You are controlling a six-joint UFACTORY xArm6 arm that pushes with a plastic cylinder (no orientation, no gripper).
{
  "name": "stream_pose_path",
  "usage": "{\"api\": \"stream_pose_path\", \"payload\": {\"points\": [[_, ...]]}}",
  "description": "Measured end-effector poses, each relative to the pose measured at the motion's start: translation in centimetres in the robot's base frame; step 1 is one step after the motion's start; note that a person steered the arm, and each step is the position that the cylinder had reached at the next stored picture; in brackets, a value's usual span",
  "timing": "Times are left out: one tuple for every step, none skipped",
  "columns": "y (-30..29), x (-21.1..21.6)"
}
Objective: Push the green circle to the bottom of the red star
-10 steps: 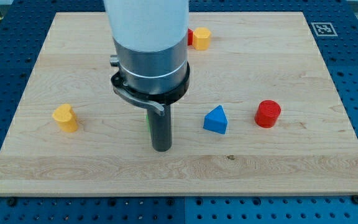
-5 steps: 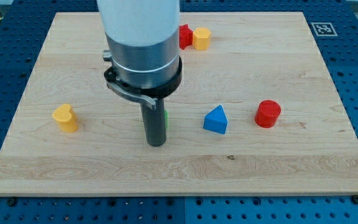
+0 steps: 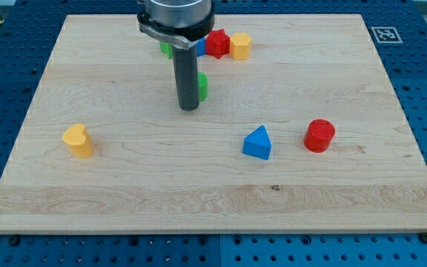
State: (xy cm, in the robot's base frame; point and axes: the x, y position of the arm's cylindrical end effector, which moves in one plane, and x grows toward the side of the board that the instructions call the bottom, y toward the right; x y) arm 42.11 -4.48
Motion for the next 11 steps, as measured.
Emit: {"api": "stream_pose_path", "payload": {"points": [[0.0, -1.2], [0.0, -2.1], [0.0, -3.0], [0.0, -3.9], [0.0, -4.6], [0.0, -4.8], [0.0, -4.8], [0.6, -4.8], [2.2, -4.7], [4.4, -4.7], [6.0, -4.7]]}}
